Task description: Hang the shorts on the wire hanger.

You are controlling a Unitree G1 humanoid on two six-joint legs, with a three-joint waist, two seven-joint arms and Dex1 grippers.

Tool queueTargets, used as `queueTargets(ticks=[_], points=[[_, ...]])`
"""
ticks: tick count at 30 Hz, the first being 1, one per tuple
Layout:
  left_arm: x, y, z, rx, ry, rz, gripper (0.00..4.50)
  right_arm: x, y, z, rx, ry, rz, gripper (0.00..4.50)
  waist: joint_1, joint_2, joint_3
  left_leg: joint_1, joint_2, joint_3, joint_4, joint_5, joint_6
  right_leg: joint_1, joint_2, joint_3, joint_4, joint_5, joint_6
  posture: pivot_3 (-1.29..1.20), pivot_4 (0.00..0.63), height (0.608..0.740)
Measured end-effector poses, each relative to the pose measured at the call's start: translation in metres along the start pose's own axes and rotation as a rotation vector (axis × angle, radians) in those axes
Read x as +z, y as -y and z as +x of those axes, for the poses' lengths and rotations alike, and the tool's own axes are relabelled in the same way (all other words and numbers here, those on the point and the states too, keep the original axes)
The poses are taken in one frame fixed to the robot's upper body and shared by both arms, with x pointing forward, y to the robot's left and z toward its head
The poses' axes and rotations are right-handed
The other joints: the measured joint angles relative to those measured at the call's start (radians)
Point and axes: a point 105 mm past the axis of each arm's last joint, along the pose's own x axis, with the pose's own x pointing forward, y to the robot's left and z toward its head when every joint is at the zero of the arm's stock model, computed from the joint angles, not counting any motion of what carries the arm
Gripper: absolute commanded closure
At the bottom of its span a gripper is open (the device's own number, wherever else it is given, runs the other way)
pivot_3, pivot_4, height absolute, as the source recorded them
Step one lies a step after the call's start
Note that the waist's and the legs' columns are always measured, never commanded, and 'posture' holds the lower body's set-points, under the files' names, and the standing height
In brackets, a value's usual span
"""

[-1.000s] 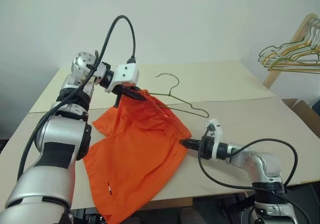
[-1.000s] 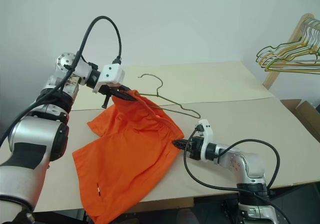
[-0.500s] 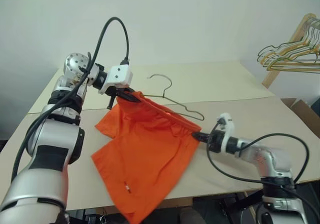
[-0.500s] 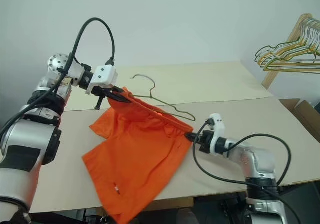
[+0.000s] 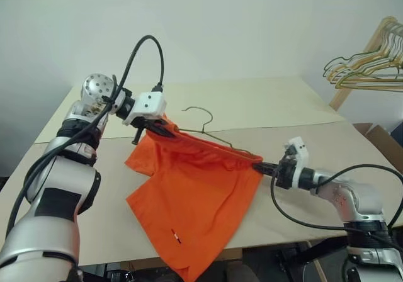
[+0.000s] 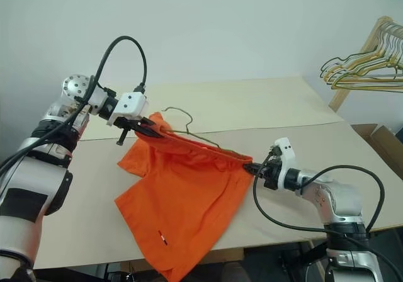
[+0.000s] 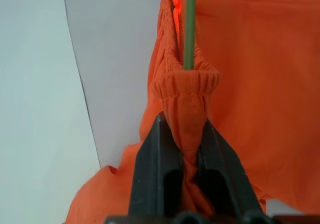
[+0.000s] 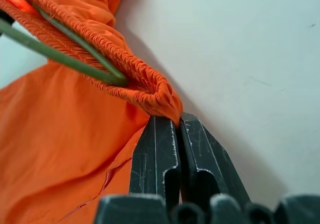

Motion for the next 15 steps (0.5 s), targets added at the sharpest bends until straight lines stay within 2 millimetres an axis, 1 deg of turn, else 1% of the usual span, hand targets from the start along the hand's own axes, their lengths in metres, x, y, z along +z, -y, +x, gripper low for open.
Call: queueTargets(ticks=[3, 6, 10, 13, 15], points=[[-0.004, 0.001, 0.000, -0.001, -0.034, -0.001, 4.50, 0.004, -0.004, -0.005, -0.003, -0.008, -0.129, 4.48, 0.000, 0.000, 0.000, 0.000, -0.001, 0.000, 0.000, 0.000, 0.000, 0.000, -0.001, 0.000, 0.000, -0.001, 0.001, -0.15, 0.000, 0.740], [-0.007, -0.001, -0.002, 0.017, -0.051, -0.002, 4.50, 0.018, -0.010, -0.012, -0.025, -0.035, -0.321, 4.48, 0.001, 0.000, 0.000, 0.000, -0.001, 0.000, 0.001, 0.000, 0.000, 0.000, -0.001, 0.000, 0.000, -0.001, 0.001, -0.16, 0.000, 0.740], [-0.009, -0.004, -0.003, 0.055, -0.057, -0.008, 4.50, 0.053, -0.025, -0.016, -0.049, -0.028, -0.567, 4.48, 0.001, 0.000, 0.000, 0.000, -0.001, 0.000, 0.001, 0.000, 0.000, 0.000, -0.001, 0.000, -0.001, -0.001, 0.001, -0.17, 0.000, 0.740], [-0.010, -0.006, -0.005, 0.075, -0.060, -0.011, 4.50, 0.076, -0.036, -0.015, -0.061, 0.004, -0.707, 4.48, 0.001, 0.000, 0.000, 0.000, -0.001, 0.000, 0.000, 0.000, 0.000, 0.000, -0.001, 0.000, -0.001, -0.001, 0.001, -0.17, 0.000, 0.740], [-0.010, -0.008, -0.005, 0.095, -0.059, -0.007, 4.50, 0.087, -0.042, -0.014, -0.064, 0.005, -0.790, 4.48, 0.000, 0.000, 0.000, 0.000, -0.001, 0.000, 0.000, 0.000, 0.000, 0.000, -0.001, 0.000, -0.001, -0.001, 0.001, -0.17, 0.000, 0.740]])
